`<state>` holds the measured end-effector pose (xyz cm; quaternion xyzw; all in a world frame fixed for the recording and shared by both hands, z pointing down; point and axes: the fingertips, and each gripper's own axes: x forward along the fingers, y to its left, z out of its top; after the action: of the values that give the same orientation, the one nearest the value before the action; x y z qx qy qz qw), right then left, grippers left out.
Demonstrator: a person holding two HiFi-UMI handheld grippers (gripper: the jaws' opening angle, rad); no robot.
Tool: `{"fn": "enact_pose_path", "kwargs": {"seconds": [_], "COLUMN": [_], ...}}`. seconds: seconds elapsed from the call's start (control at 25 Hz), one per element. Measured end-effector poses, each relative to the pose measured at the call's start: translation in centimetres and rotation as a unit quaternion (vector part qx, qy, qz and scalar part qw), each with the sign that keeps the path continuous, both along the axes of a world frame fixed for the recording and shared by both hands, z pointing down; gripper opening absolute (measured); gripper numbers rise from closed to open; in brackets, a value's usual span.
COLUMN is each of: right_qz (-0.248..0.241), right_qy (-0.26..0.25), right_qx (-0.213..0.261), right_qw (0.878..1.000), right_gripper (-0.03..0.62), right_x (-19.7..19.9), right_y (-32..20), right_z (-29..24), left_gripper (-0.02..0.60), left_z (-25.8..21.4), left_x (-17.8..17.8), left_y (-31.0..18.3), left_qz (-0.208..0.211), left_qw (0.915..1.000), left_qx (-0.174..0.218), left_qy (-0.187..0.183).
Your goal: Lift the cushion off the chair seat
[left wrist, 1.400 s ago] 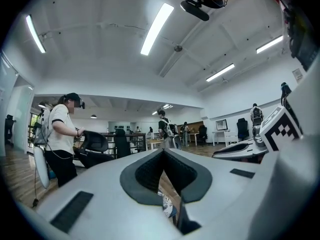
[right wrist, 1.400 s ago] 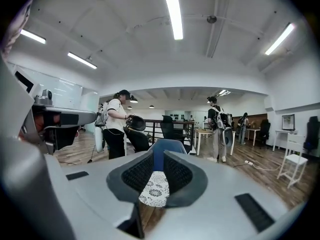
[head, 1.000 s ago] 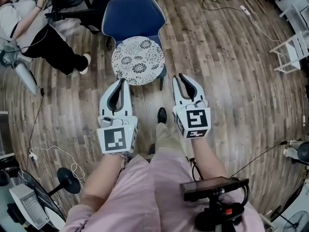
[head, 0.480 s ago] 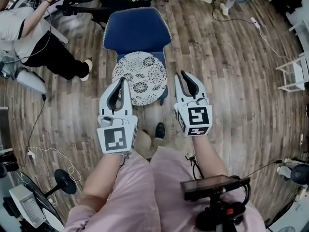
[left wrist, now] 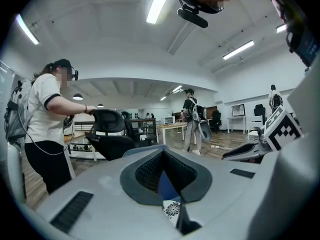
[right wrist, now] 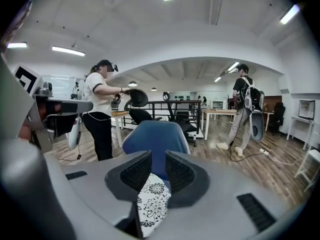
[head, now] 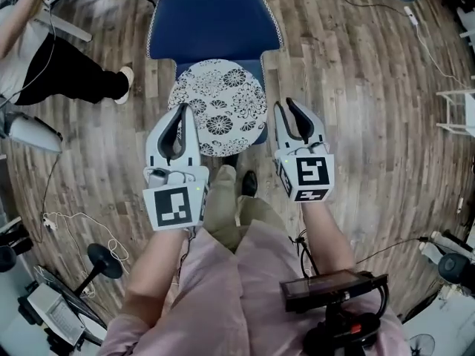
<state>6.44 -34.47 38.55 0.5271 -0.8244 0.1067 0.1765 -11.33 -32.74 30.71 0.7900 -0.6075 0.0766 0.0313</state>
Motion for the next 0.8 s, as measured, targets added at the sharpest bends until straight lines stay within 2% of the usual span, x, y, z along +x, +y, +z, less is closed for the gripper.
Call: {"fn": "enact_pose_path", "kwargs": {"seconds": [0.12,0.44,0.8], "right_qz": [0.001,0.018,0.046], "right_qy": [0.005,0.017,0.019], "right_qx": [-0.025,-0.110,-0.172], "right_qw": [1.000,0.994,0.984], "right_gripper": [0.096,0.130,0.156], "right_x": [-0.5,-0.3,1.2], "right_y": [-2.1,-3.2,-3.8], "right_z": [4.5,16.7,28.6], "left_gripper": [0.011,0.011,0.011], "left_z": [3.6,13.8,23.5], "left_x": [-0.9,-1.3,-0.9], "left_y": [-2.7,-5.1,-5.5], "left_qz": [0.002,0.024,0.032], "left_qw": [0.9999,0.9958,0.9875], "left_qx": [-0.014,-0.086,-0.153], "left_qy": [-0.006,-0.022,-0.017]}}
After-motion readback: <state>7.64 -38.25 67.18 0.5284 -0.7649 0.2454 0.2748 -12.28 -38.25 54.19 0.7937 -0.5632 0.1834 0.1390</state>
